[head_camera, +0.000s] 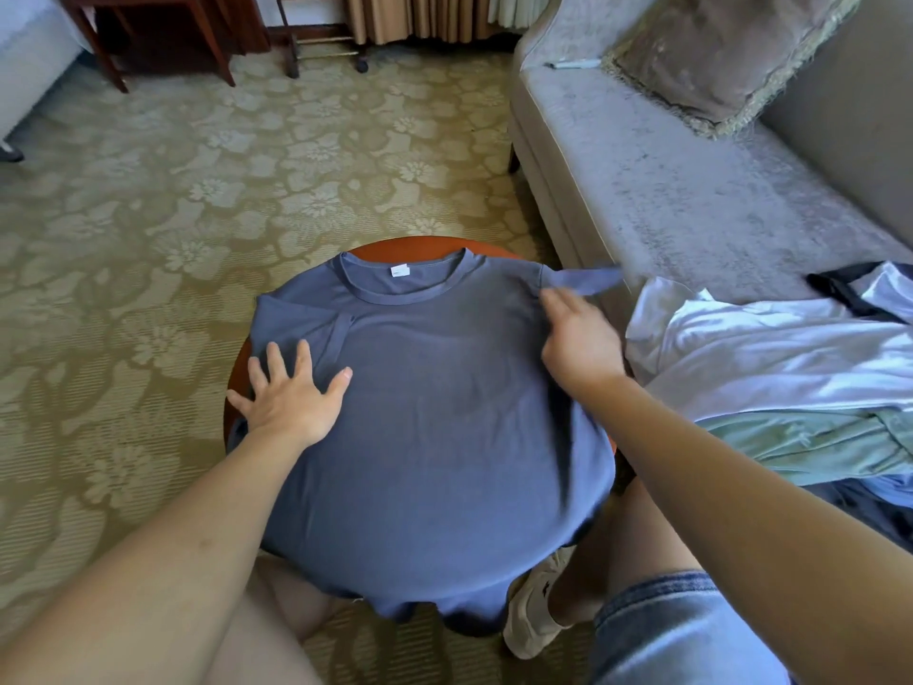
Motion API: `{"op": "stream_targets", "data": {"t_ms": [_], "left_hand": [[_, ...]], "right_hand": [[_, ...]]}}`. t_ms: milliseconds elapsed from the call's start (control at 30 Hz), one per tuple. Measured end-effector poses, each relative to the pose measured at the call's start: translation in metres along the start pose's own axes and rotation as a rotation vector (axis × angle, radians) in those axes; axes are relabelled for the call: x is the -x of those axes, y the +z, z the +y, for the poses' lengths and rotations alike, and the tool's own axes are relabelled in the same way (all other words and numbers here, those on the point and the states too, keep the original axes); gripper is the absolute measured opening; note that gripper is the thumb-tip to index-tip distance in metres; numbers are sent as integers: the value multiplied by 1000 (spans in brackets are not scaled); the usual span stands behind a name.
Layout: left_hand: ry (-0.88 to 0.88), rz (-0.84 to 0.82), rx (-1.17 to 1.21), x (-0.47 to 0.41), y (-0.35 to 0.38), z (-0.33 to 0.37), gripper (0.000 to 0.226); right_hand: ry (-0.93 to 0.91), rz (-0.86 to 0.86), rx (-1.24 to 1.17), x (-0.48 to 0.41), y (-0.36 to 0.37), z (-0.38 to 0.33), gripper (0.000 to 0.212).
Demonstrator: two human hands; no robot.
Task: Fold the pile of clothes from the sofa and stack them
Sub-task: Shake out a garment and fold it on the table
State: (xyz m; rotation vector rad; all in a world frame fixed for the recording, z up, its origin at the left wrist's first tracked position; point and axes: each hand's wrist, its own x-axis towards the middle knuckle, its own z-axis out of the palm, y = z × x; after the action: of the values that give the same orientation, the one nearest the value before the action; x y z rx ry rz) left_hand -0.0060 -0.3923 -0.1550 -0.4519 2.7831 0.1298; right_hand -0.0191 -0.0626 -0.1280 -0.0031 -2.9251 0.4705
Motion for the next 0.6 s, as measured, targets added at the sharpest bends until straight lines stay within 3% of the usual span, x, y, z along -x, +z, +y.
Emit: {"op": "stream_targets", "data": {"t_ms": [100, 167, 233, 300, 400, 467, 600], "left_hand": [[7, -14, 4, 3, 2, -1, 83], [29, -10, -4, 2, 3, -3, 83], [45, -8, -16, 2, 6, -6, 83], [57, 7, -28, 2, 12, -8, 83], [74, 53, -14, 3, 20, -5, 82], [88, 69, -1, -1, 20, 1, 81], [96, 46, -10, -21, 16, 18, 81]], "right_hand": [[-160, -364, 278, 15, 16, -32, 31], [-152, -356, 283, 26, 25, -39, 20], [-155, -195, 234, 33, 33, -37, 18], [-149, -68, 165, 36, 41, -31, 32], [-6, -299, 142, 39, 49, -24, 67], [40, -365, 160, 38, 55, -16, 74], [92, -341, 194, 13, 63, -1, 75]]}}
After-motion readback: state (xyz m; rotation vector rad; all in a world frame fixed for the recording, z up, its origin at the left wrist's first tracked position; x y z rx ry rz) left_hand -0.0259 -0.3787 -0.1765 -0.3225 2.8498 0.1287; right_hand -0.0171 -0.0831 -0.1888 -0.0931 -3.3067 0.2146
